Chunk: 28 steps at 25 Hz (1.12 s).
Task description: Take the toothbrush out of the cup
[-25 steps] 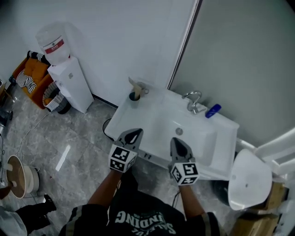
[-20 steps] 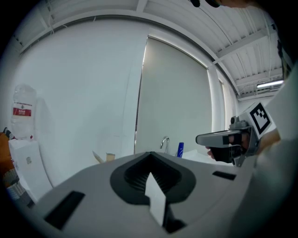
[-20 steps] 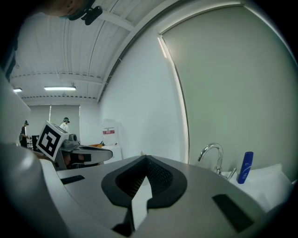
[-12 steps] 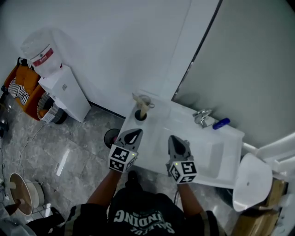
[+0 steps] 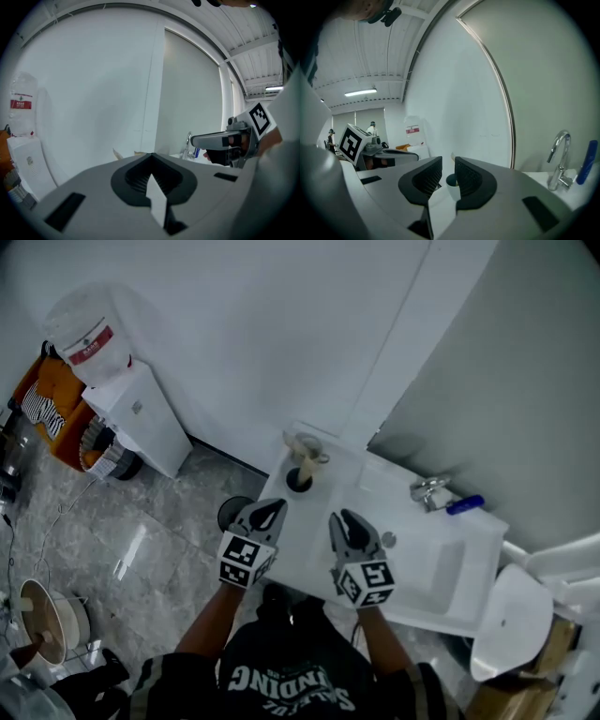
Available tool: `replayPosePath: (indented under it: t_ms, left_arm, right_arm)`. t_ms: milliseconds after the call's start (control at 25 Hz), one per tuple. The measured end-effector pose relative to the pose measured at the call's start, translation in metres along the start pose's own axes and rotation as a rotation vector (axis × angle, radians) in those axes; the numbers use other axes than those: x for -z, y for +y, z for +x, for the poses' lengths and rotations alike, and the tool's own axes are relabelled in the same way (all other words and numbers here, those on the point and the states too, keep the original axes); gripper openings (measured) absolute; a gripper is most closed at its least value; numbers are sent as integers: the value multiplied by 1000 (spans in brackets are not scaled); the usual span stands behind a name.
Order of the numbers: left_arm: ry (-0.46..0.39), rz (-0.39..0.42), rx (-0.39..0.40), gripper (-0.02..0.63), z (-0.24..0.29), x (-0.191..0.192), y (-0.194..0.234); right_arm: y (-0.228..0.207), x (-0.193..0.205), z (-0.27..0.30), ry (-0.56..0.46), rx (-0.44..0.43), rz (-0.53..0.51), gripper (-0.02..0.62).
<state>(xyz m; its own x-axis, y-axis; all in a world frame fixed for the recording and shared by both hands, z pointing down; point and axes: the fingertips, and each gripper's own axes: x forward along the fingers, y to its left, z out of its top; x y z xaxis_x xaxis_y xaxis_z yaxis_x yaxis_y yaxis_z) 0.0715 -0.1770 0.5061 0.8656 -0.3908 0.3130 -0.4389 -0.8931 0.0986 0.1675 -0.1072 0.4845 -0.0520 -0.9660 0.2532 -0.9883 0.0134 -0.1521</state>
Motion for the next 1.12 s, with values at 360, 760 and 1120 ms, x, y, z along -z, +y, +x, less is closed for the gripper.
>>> replayPosePath:
  t_ms: [360, 760, 1120]
  left_arm:
    - [32, -34, -71, -2, -5, 17, 16]
    - [73, -113, -133, -2, -14, 51, 15]
    - [108, -139, -162, -2, -22, 71, 15]
  right_arm:
    - [1, 18, 58, 108, -106, 25, 97]
    - [-26, 50, 125, 216, -101, 53, 133]
    - [-46, 78, 167, 281, -76, 34, 133]
